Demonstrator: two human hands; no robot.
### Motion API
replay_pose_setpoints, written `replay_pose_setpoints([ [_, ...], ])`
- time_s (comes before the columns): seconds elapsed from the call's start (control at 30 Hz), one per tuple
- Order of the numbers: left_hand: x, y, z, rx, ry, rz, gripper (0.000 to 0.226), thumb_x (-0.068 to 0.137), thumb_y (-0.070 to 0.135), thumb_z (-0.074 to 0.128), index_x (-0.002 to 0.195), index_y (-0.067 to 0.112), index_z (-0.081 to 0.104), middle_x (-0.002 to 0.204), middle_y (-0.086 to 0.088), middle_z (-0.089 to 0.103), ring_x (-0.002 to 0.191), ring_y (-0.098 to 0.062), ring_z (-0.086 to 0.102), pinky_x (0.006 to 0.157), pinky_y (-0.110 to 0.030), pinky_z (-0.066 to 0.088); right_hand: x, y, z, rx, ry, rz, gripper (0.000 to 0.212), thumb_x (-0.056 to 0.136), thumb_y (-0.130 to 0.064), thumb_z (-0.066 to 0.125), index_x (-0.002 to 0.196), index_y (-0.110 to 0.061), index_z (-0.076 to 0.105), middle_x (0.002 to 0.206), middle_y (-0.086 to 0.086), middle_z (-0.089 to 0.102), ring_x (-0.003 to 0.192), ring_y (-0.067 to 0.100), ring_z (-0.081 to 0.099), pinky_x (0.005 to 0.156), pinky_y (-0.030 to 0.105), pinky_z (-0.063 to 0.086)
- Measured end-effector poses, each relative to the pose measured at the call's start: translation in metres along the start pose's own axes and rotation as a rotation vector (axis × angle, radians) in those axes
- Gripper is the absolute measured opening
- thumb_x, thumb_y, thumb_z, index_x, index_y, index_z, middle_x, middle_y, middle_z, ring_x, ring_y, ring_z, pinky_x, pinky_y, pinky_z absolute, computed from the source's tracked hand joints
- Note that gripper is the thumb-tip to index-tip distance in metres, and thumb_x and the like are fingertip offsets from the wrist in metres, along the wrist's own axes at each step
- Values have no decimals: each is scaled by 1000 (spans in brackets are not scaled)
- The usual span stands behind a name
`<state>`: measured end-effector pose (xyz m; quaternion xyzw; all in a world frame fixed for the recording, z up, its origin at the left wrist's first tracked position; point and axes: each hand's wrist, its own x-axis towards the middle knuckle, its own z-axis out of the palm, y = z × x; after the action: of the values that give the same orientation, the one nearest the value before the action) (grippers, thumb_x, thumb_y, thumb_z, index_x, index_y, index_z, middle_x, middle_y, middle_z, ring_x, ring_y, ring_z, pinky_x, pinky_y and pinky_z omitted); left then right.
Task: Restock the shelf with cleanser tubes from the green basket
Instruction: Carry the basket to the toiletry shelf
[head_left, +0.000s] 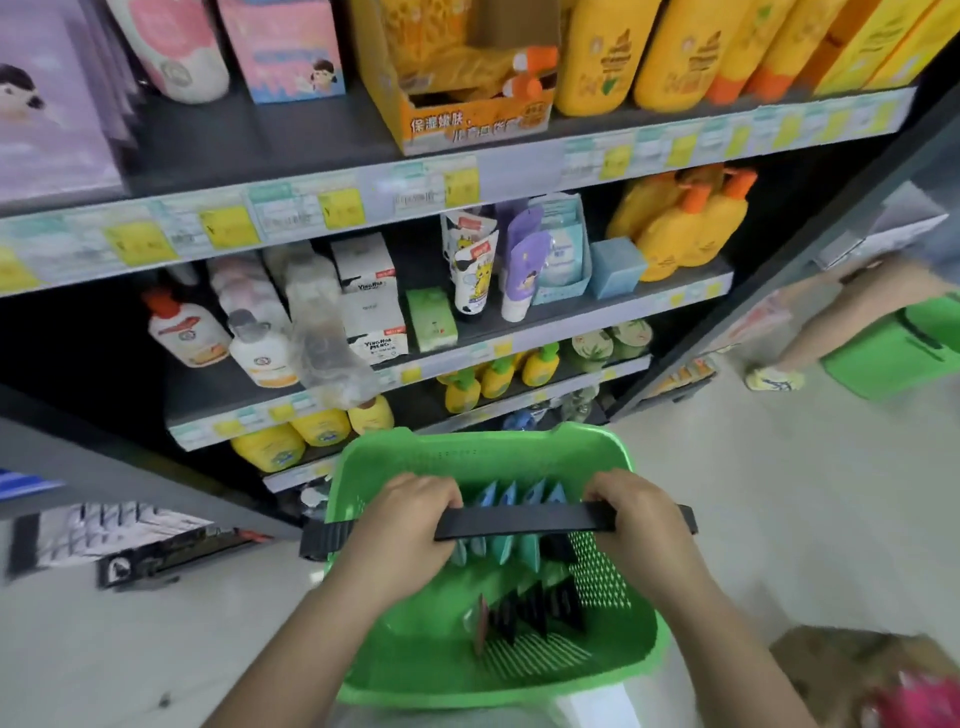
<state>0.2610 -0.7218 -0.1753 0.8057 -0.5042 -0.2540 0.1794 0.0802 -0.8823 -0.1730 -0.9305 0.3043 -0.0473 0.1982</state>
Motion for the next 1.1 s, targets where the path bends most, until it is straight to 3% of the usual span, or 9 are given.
replay_pose_setpoints([
  [0.2, 20, 10, 15, 11, 45, -97, 12, 82, 17, 61, 91, 22, 56, 84, 14, 46, 86, -10, 39, 70, -22, 28, 27, 29, 2, 20, -99, -27, 27, 57, 11, 63, 70, -12, 58, 66, -9, 43, 61, 16, 43, 51, 28, 30],
  [0.43, 34, 7, 39, 18, 100, -187, 20, 72, 15, 67, 79, 27, 52, 77, 16, 47, 76, -12, 39, 71, -26, 29, 49, 46, 4, 29, -244, -68, 30, 70, 6, 58, 72, -22, 48, 70, -7, 44, 65, 15, 41, 50, 12, 25],
  [0.57, 44, 6, 45, 13, 160, -207, 21, 67, 12, 69, 75, 25, 55, 72, 15, 48, 70, -14, 44, 70, -26, 28, 66, 54, 3, 31, -291, -101, 30, 71, 5, 59, 73, -22, 48, 73, -6, 46, 67, 15, 41, 52, 12, 27],
  [0.73, 56, 6, 48, 44, 206, -235, 21, 60, 7, 72, 71, 19, 59, 67, 6, 60, 64, -21, 56, 69, -26, 27, 89, 61, 3, 5, -337, -152, 26, 72, 4, 59, 75, -21, 51, 73, -7, 45, 68, 15, 42, 52, 21, 28],
  [0.83, 61, 5, 53, 23, 213, -272, 23, 62, 8, 73, 71, 21, 57, 66, 10, 54, 64, -20, 55, 70, -27, 30, 99, 66, 6, 0, -377, -171, 28, 74, 2, 58, 74, -24, 46, 72, -11, 42, 70, 13, 42, 53, 16, 30],
  [1.1, 79, 9, 65, 6, 189, -292, 23, 68, 4, 66, 73, 21, 52, 70, 8, 55, 66, -20, 55, 70, -24, 26, 117, 84, 18, 47, -433, -142, 22, 73, -2, 64, 74, -19, 51, 74, -6, 49, 70, 15, 48, 56, 21, 32],
])
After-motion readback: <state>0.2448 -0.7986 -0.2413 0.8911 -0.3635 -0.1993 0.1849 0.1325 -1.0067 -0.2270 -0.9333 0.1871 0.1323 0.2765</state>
